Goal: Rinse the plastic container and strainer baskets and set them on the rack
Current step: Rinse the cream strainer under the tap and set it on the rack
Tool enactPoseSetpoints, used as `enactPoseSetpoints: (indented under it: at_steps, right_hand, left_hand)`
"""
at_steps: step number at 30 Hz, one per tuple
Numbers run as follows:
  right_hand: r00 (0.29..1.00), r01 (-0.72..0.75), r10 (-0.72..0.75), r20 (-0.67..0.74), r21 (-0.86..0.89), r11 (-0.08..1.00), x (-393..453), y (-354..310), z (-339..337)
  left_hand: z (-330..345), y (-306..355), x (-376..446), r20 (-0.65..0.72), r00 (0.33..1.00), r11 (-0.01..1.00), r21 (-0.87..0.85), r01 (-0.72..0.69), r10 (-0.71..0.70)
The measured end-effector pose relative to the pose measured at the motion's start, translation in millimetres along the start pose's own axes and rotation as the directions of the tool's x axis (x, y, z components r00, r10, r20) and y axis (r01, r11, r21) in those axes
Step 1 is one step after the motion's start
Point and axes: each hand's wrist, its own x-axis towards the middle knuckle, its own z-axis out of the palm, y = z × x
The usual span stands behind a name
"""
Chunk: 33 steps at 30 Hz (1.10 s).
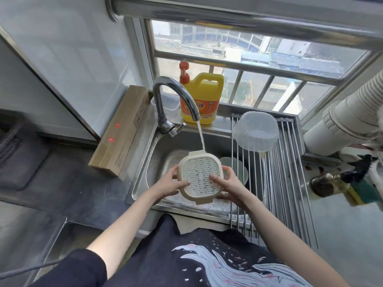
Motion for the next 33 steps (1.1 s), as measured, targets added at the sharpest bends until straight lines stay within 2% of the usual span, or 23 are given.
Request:
enactPoseSetpoints:
  at_steps: [2, 4, 5, 8, 11, 13, 16, 17, 19, 21, 25, 27, 30, 33]
  right_hand:
    - [1.000, 0.031, -0.030, 0.008, -0.087, 0.996, 0.0, 1.7, -5.8]
    - [0.998, 0.066, -0.062, 0.023, -0.232, 0.971, 2.1, 2.4, -8.0]
    - [0.996, 0.090, -0.087, 0.025, -0.256, 0.962, 3.1, 3.1, -8.6]
    - [0.985, 0.152, -0.164, -0.054, -0.173, 0.973, 4.3, -1.3, -7.7]
    - [0.988, 0.121, -0.132, -0.078, -0.132, 0.984, 8.3, -3.0, -8.7]
    - [0.995, 0.093, -0.096, -0.009, -0.159, 0.983, 10.3, -5.0, -5.8]
    - [0.995, 0.100, -0.100, 0.007, -0.199, 0.975, 12.7, -13.5, -10.4]
    - [0.996, 0.086, -0.086, 0.011, -0.209, 0.974, 12.5, -18.1, -14.5]
    - [0.998, 0.052, -0.041, 0.047, -0.258, 0.965, 5.7, -30.0, -25.4]
    - [0.997, 0.038, -0.012, 0.079, -0.337, 0.941, 0.4, -38.1, -43.6]
    - [0.998, 0.018, -0.038, -0.047, -0.373, 0.928, -14.1, -55.5, -84.1]
    - [0.991, 0.025, -0.076, -0.109, -0.412, 0.911, -20.6, -64.4, -99.1]
    - [0.950, 0.098, -0.215, -0.227, -0.436, 0.895, -22.0, -79.1, -117.5]
    - [0.931, 0.084, -0.236, -0.280, -0.464, 0.882, -16.1, -83.1, -133.7]
  left_hand:
    - [3.1, -1.5, 2.4, -0.026, 0.999, 0.999, -0.027, 0.020, -0.020]
    - [3.0, -5.4, 3.8, 0.020, 0.998, 0.998, 0.028, 0.059, -0.060]
    - [2.9, -7.6, 4.0, 0.049, 0.996, 0.997, 0.001, 0.075, -0.075]
    - [4.3, -2.5, 6.7, 0.072, 0.992, 0.966, -0.228, 0.120, -0.106]
    - [8.0, 3.4, 8.7, 0.128, 0.979, 0.909, -0.370, 0.193, -0.156]
    - [12.7, 4.1, 8.7, 0.203, 0.957, 0.907, -0.328, 0.264, -0.205]
    - [15.6, 6.0, 8.5, 0.245, 0.928, 0.946, -0.095, 0.310, -0.280]
    - [14.3, 8.1, 10.2, 0.238, 0.930, 0.950, -0.068, 0.304, -0.281]
    - [10.9, 13.5, 16.2, 0.241, 0.940, 0.955, -0.111, 0.275, -0.242]
    - [13.2, 23.0, 18.9, 0.305, 0.926, 0.959, -0.106, 0.265, -0.222]
    - [42.4, 40.9, 23.7, 0.427, 0.875, 0.971, 0.036, 0.235, -0.227]
    - [64.9, 51.0, 28.4, 0.431, 0.881, 0.978, 0.016, 0.210, -0.196]
    - [95.3, 67.5, 41.4, 0.409, 0.901, 0.983, -0.043, 0.176, -0.143]
    - [114.8, 77.4, 56.3, 0.422, 0.893, 0.982, -0.026, 0.186, -0.158]
